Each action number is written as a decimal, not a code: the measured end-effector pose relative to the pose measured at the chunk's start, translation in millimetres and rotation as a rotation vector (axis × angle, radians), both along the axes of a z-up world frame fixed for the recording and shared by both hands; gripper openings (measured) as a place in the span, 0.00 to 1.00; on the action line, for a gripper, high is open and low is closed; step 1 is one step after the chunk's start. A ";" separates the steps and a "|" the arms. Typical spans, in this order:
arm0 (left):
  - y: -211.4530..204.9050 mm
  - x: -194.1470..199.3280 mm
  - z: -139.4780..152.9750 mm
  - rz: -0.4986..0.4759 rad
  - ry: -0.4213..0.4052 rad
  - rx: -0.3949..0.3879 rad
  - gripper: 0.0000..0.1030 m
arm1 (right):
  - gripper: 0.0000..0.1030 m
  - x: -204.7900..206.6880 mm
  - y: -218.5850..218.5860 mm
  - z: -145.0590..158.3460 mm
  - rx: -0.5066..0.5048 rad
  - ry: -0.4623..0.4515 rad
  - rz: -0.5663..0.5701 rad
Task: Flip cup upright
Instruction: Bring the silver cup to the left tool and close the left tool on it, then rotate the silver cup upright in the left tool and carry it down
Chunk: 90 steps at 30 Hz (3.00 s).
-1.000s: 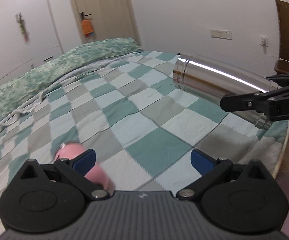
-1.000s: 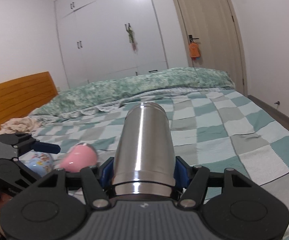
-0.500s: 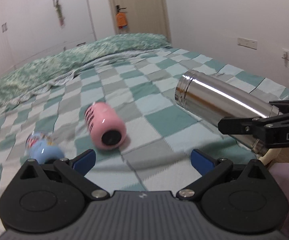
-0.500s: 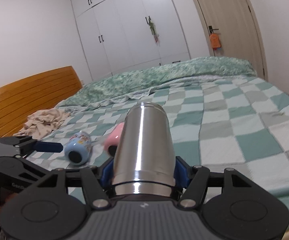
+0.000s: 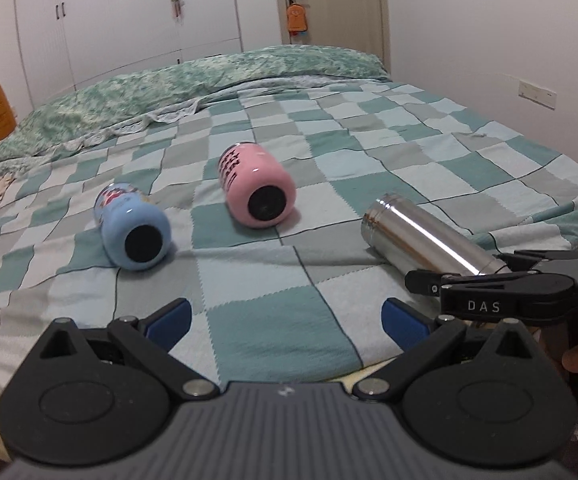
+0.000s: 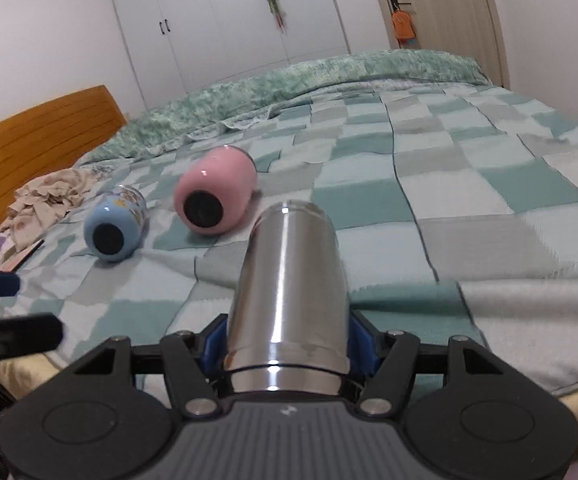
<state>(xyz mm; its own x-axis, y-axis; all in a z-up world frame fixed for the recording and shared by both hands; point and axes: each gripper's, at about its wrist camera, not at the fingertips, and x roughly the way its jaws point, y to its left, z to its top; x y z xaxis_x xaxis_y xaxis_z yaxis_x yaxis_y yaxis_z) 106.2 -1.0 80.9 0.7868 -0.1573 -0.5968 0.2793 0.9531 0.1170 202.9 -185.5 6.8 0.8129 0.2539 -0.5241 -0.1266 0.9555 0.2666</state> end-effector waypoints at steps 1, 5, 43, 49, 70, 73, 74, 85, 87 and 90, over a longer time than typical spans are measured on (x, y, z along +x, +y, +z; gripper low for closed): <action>0.7 -1.4 -0.3 0.007 -0.001 -0.001 1.00 | 0.61 0.2 1.8 0.9 -0.015 -0.006 0.001; 5.1 -3.1 0.4 0.033 -0.002 -0.013 1.00 | 0.61 -1.0 3.9 0.2 -0.023 -0.003 -0.001; -120.0 76.9 -7.5 0.077 0.244 -0.052 1.00 | 1.00 -25.1 -186.1 27.0 -0.062 -0.170 -0.061; -124.3 108.7 -21.3 0.175 0.335 -0.088 1.00 | 1.00 -18.3 -190.7 21.6 -0.050 -0.167 -0.044; -126.0 106.3 -34.9 0.208 0.383 -0.214 0.65 | 1.00 -18.1 -188.4 14.6 -0.021 -0.155 -0.026; -124.5 99.8 -29.9 0.189 0.345 -0.218 0.64 | 1.00 -21.7 -187.9 15.1 -0.017 -0.153 -0.034; -124.2 96.9 -27.5 0.181 0.329 -0.218 0.64 | 1.00 -23.0 -187.8 15.4 -0.016 -0.153 -0.036; -111.5 68.0 -7.5 0.115 0.159 -0.226 0.63 | 1.00 -34.6 -171.1 18.9 0.029 -0.150 -0.034; -107.0 63.5 -3.8 0.109 0.134 -0.234 0.63 | 1.00 -35.6 -165.2 20.1 0.030 -0.148 -0.031; -97.8 56.8 2.7 0.106 0.098 -0.242 0.62 | 1.00 -37.9 -156.2 22.4 0.031 -0.149 -0.022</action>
<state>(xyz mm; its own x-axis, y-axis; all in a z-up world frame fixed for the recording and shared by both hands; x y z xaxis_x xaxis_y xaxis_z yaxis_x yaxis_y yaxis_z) 163.0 -98.8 83.6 0.7471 -0.2243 -0.6257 0.1749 0.9745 -0.1405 165.0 -341.7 29.2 0.8866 0.2488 -0.3898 -0.1455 0.9502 0.2756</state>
